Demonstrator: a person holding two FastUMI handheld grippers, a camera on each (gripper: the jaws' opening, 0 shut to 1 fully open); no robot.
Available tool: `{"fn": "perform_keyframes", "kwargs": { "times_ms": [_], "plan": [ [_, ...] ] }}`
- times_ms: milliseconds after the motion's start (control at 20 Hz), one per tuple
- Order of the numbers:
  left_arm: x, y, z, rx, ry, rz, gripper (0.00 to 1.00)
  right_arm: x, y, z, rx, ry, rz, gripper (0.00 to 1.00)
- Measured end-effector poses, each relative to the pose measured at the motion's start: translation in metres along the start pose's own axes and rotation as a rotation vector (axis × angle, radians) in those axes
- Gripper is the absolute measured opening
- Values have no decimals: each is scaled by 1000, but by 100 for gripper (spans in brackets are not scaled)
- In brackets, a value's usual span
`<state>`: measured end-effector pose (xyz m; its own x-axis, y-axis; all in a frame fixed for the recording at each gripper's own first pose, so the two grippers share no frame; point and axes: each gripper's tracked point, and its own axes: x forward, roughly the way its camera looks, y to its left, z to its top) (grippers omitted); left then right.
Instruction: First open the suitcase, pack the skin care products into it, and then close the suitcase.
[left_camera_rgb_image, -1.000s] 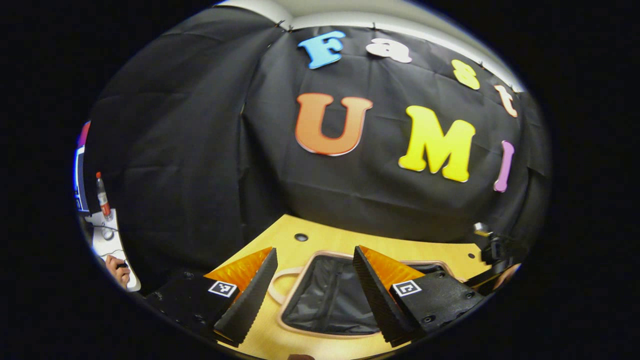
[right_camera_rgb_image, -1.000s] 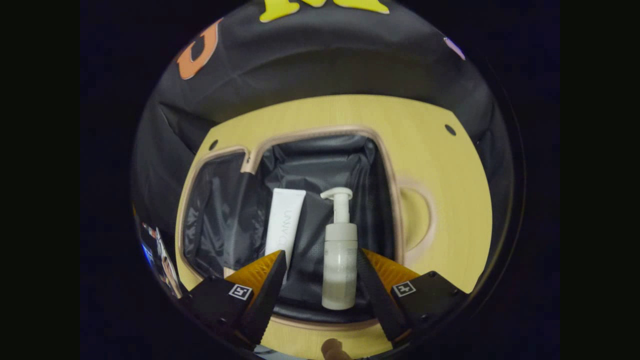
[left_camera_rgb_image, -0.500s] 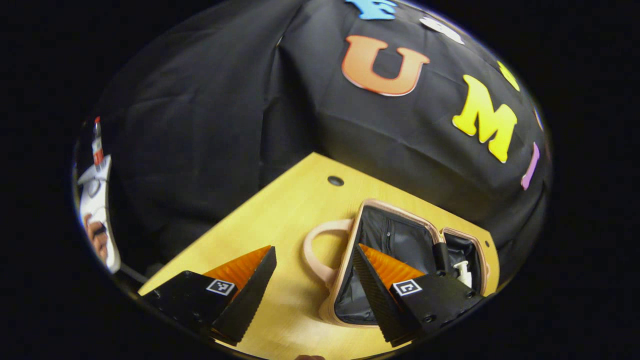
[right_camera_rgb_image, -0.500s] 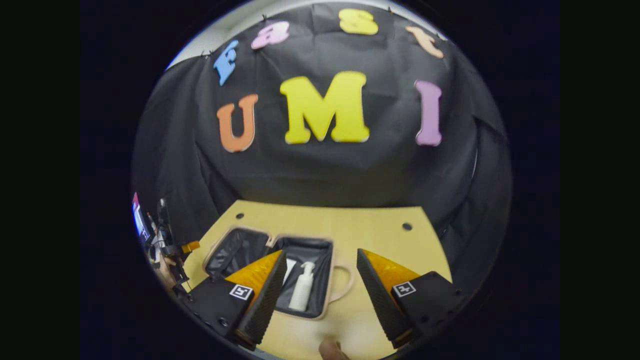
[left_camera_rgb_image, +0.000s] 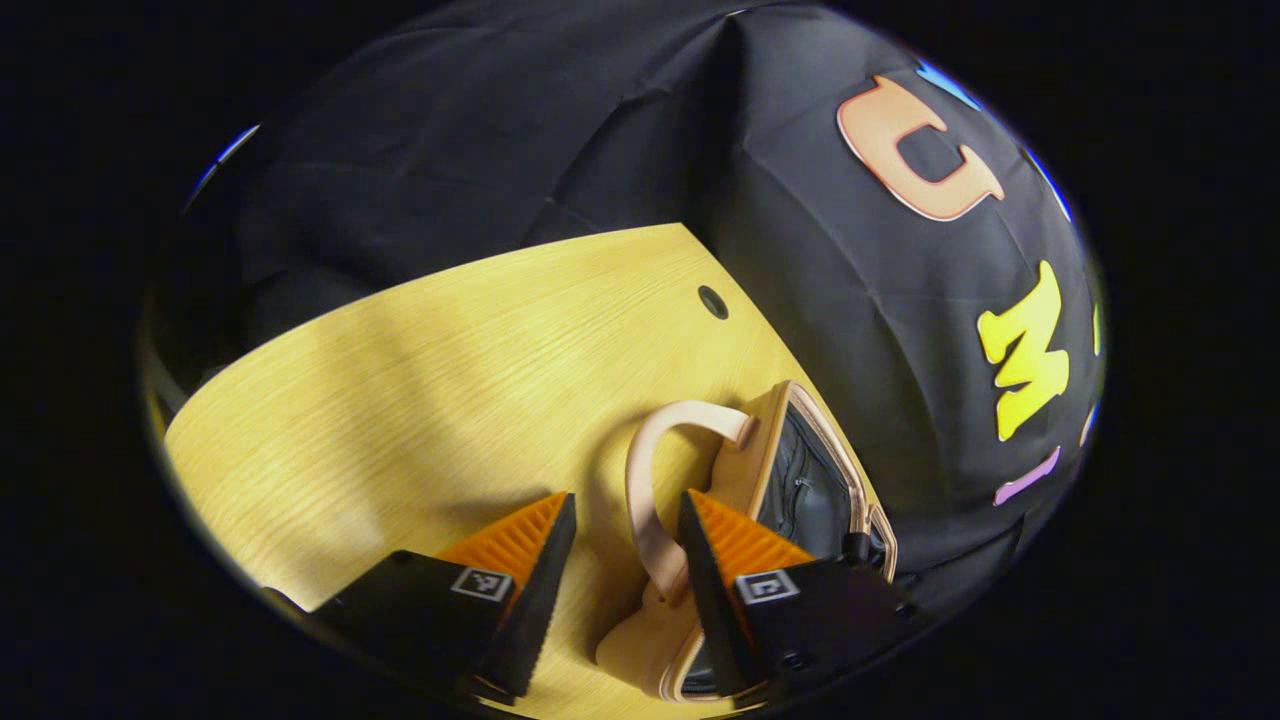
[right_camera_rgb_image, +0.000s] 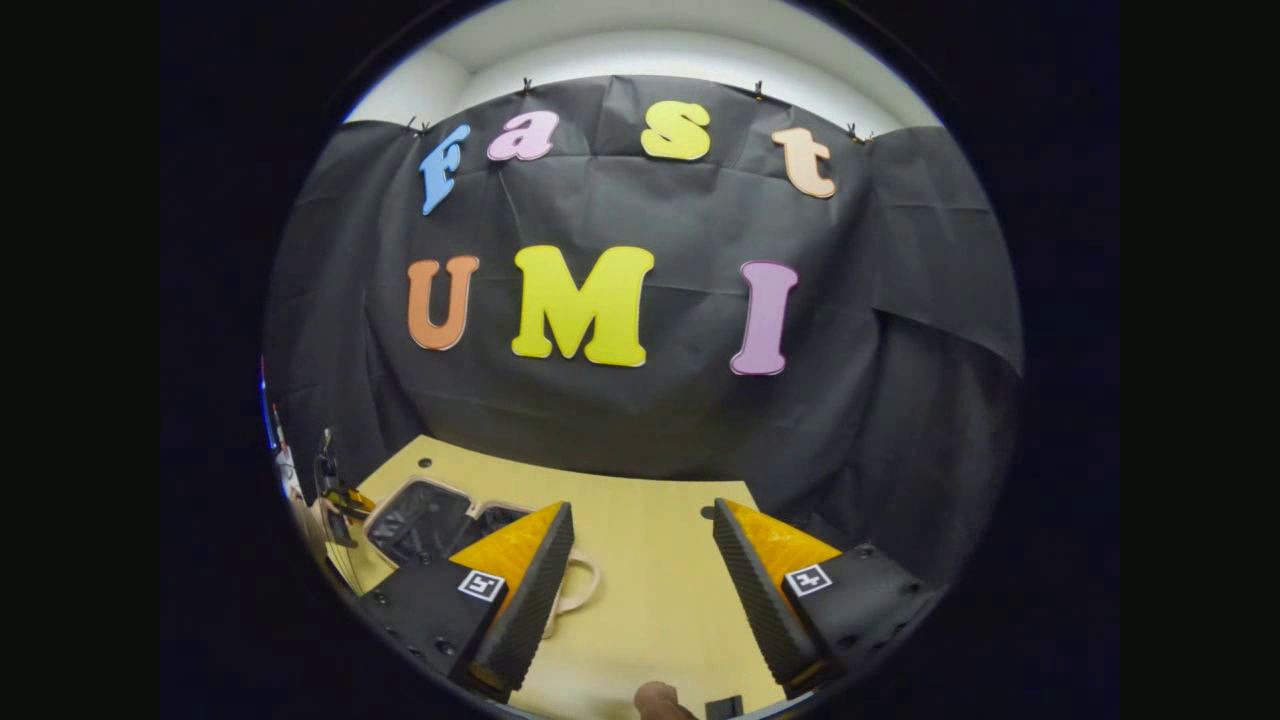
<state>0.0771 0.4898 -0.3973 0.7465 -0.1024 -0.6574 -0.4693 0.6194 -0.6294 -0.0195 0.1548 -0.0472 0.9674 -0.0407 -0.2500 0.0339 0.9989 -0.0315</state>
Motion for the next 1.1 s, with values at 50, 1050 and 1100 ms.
{"fn": "perform_keyframes", "kwargs": {
  "times_ms": [50, 1050, 1100],
  "plan": [
    [6, -5, -2, 17, 5, -12, 54, -2, -5, 1, -1, -2, -9, 83],
    [-88, -151, 60, 120, -246, -126, 3, -21, -83, 9, 12, -97, -14, 81],
    [-97, -166, 60, 141, -263, -137, 3, -21, -89, 9, 22, -102, -8, 81]
  ]
}}
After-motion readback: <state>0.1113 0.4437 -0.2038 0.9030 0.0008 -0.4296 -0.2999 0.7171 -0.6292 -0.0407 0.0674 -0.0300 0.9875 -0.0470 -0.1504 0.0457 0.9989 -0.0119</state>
